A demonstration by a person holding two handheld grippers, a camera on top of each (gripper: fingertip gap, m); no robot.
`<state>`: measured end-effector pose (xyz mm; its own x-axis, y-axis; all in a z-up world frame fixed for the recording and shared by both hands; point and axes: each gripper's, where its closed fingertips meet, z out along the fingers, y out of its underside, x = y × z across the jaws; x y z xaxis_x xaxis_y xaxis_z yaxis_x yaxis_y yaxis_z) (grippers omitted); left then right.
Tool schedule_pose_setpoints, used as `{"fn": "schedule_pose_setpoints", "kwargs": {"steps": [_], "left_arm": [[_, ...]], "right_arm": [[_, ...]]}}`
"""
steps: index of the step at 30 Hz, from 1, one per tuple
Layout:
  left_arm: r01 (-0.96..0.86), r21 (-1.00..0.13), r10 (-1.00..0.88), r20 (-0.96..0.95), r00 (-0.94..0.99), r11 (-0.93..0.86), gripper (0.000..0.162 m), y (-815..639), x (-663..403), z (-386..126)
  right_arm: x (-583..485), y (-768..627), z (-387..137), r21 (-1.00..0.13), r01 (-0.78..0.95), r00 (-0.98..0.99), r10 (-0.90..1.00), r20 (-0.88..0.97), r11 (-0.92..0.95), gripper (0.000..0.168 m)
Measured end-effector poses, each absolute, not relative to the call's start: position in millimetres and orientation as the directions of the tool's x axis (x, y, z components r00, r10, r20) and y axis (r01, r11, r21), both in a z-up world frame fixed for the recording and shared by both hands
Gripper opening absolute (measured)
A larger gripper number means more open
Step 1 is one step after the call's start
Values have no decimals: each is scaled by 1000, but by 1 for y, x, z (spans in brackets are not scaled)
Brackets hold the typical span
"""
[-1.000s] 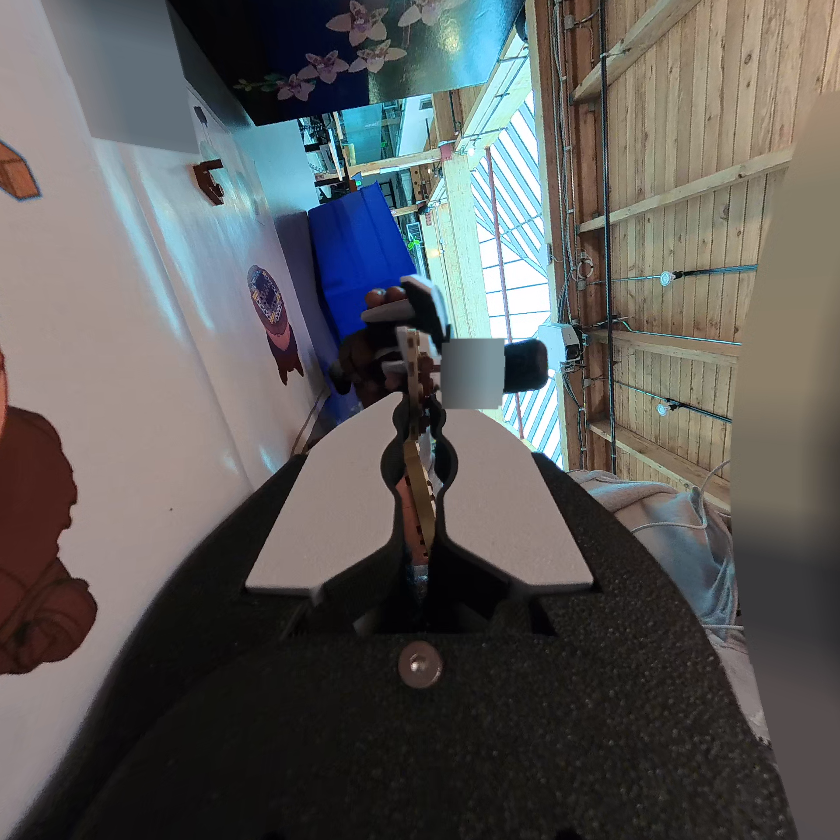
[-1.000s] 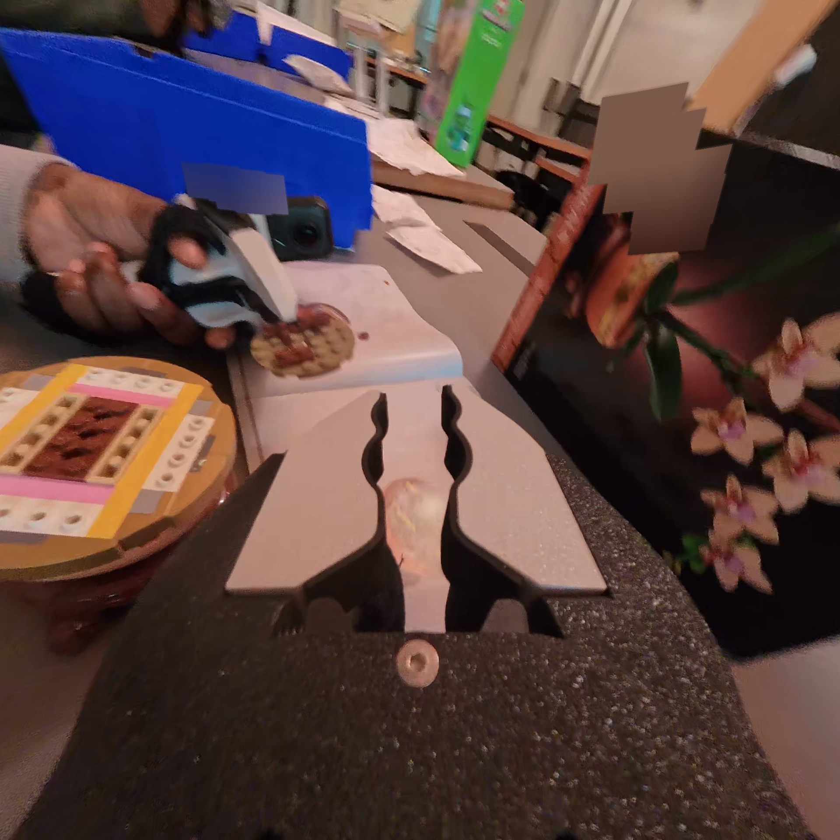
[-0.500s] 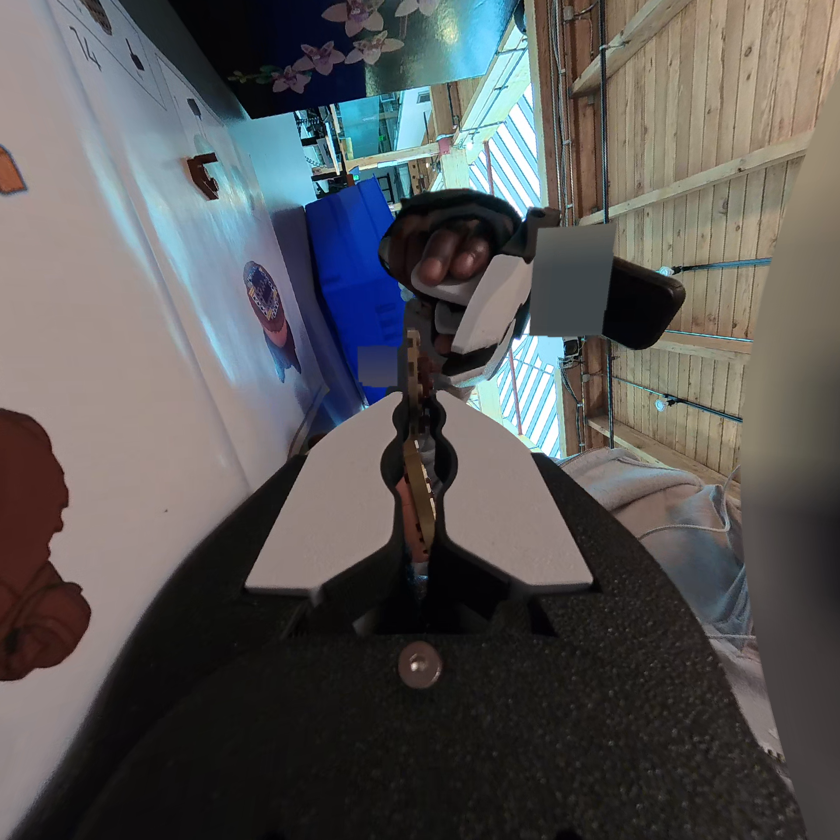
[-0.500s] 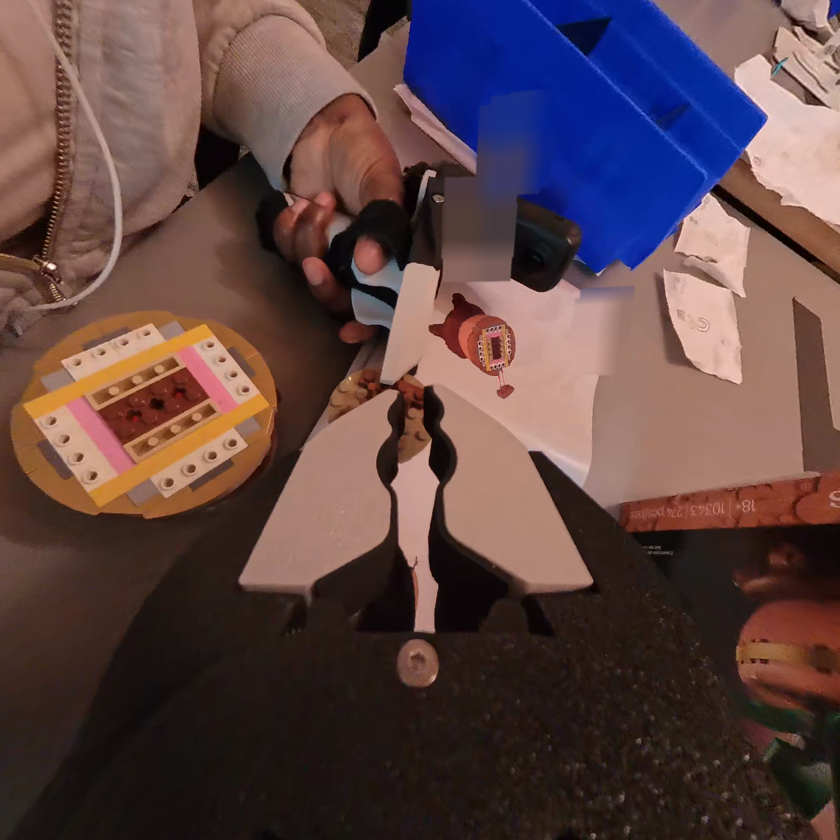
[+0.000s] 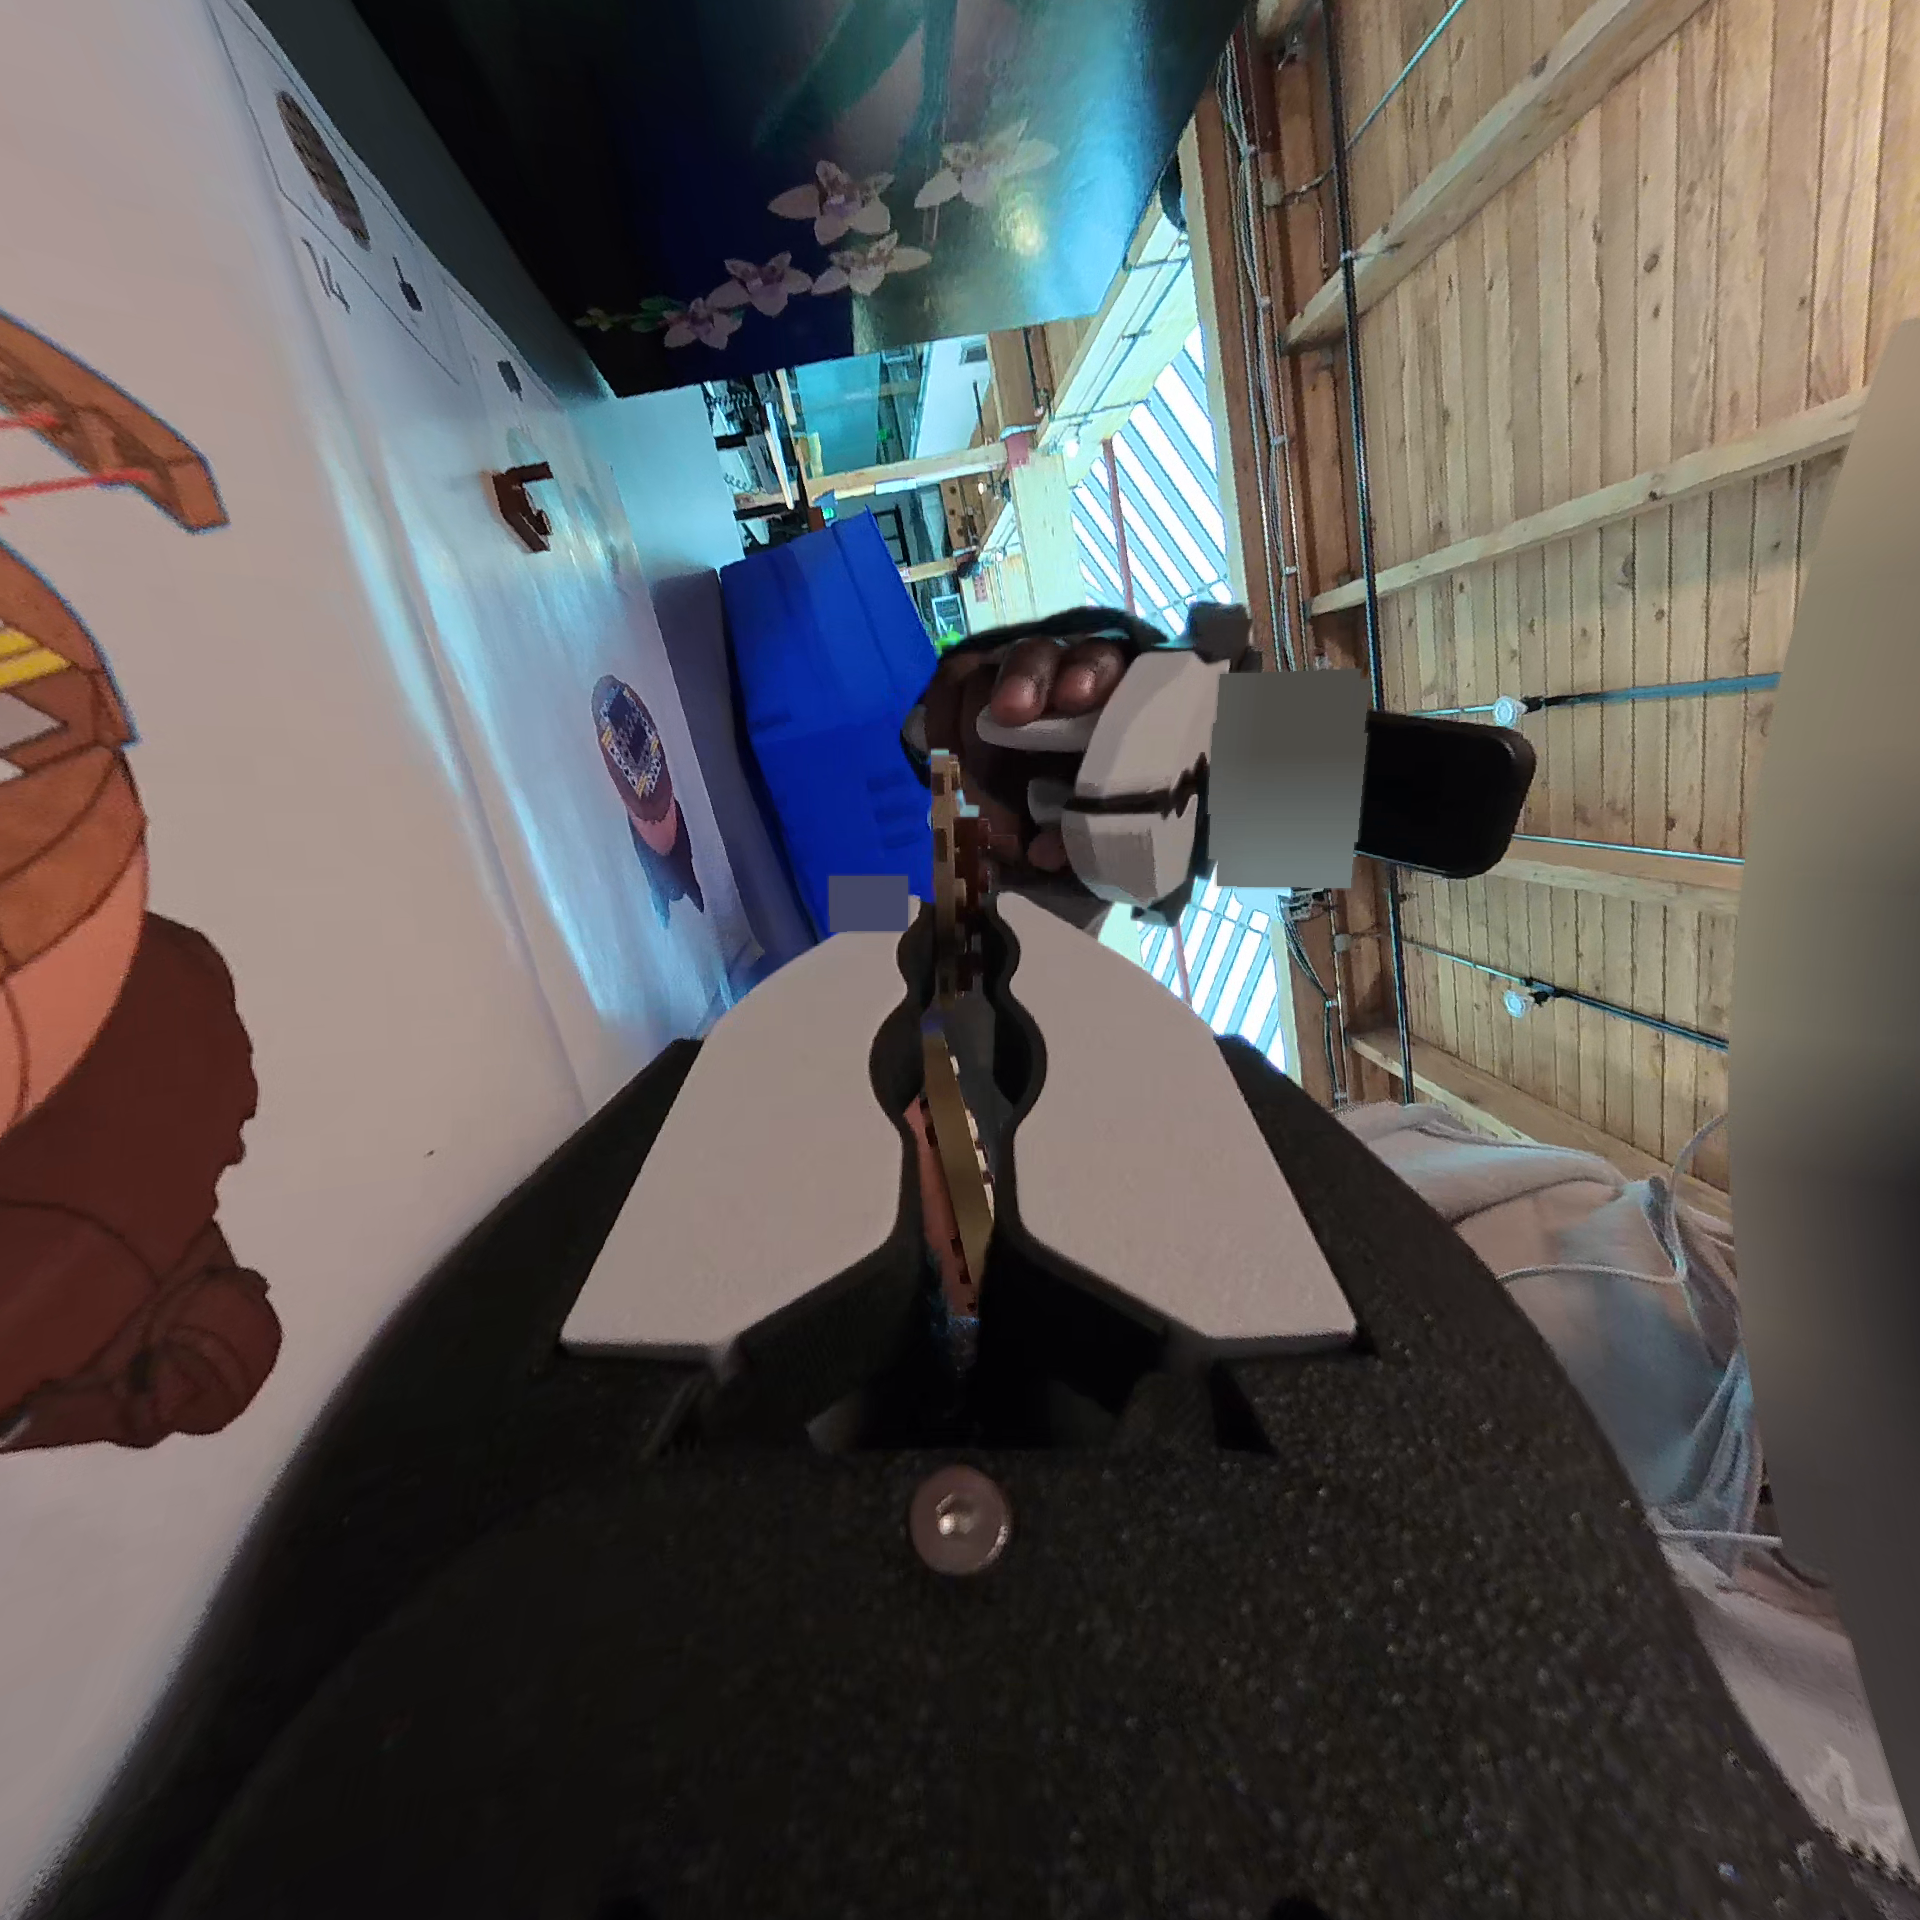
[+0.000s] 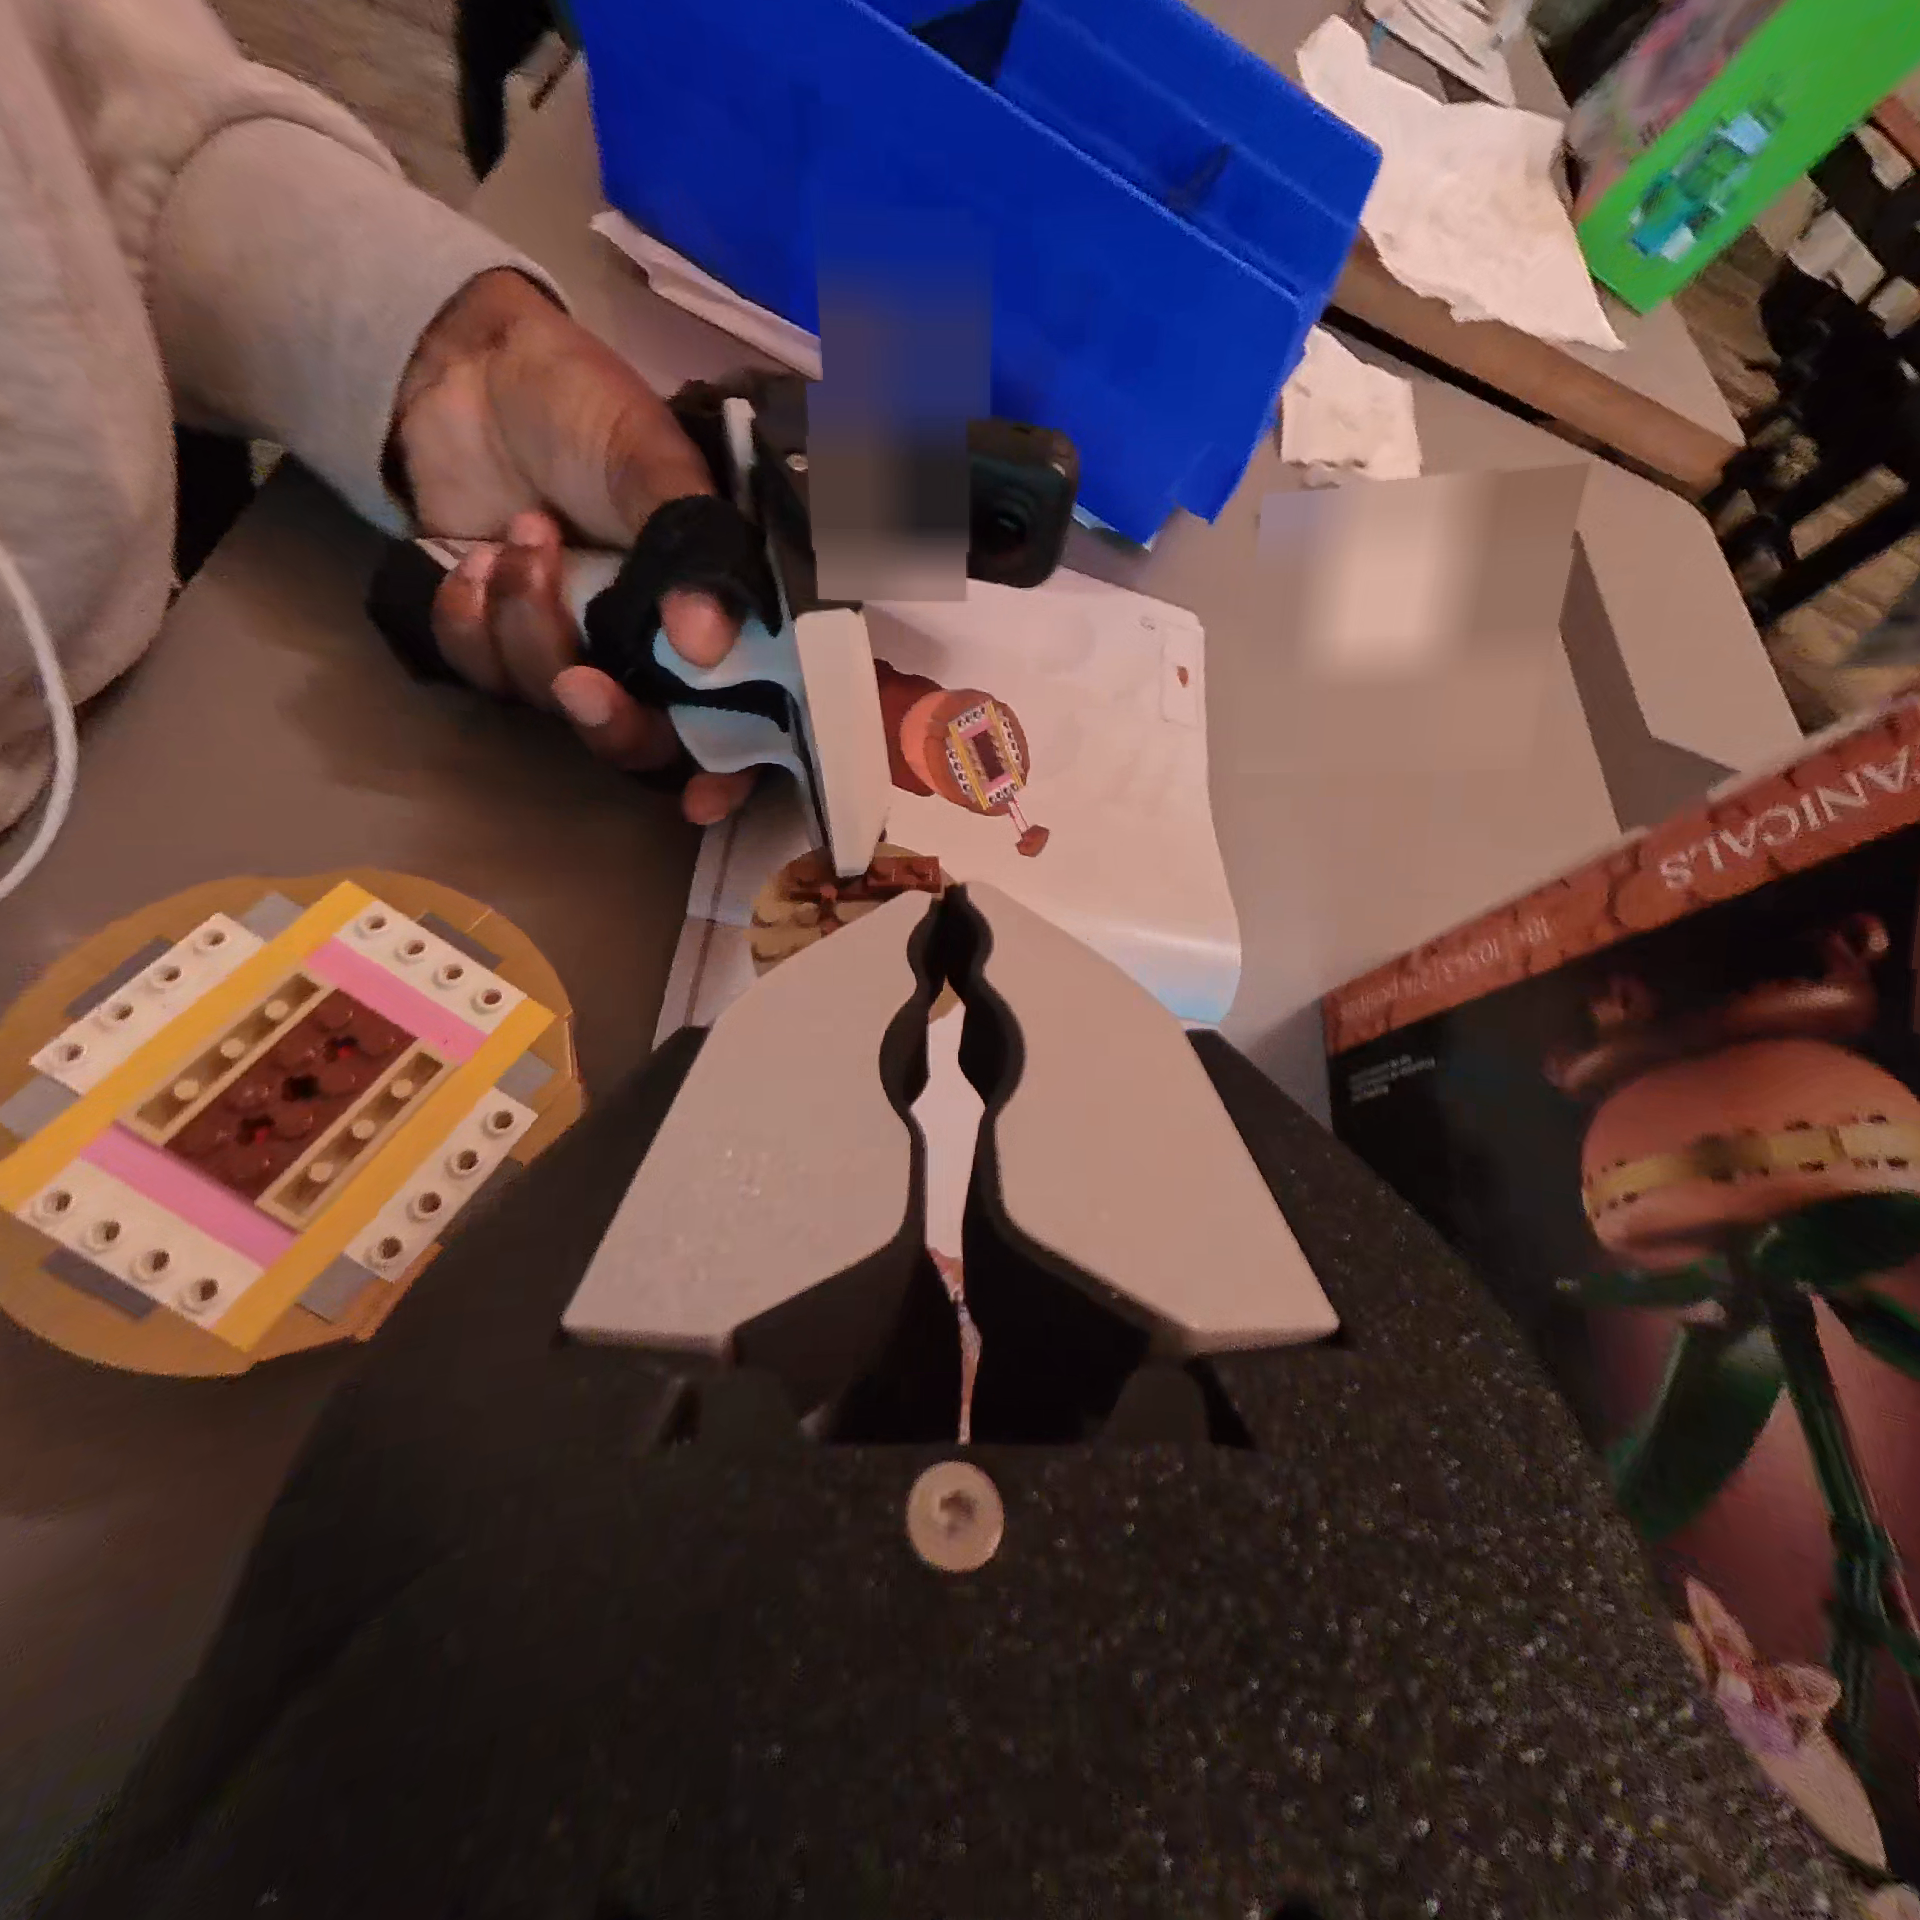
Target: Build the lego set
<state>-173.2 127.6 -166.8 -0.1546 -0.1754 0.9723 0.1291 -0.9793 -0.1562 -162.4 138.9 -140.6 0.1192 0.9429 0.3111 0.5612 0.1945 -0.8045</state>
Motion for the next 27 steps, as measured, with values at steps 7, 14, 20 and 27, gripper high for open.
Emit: {"fn": "schedule_pose_setpoints", "kwargs": {"steps": [7,14,20,27], "left_arm": [[81,-175,-185,971,-152,-981,7,118,-169,-167],[71,-181,-190,969,-156,-981,7,116,-168,-166],[147,-163,-187,969,-163,-976,7,126,-171,-162],[446,-236,-293,954,-61,-863,7,160,-182,-153]], "right_arm": [[-167,127,-151,-744,603,-61,946,318,288,9],[-174,125,-158,-749,584,-180,950,256,313,6],[-173,138,-147,-768,604,15,961,275,211,2],[-172,160,-131,-857,343,699,714,-40,-384,3]]}}
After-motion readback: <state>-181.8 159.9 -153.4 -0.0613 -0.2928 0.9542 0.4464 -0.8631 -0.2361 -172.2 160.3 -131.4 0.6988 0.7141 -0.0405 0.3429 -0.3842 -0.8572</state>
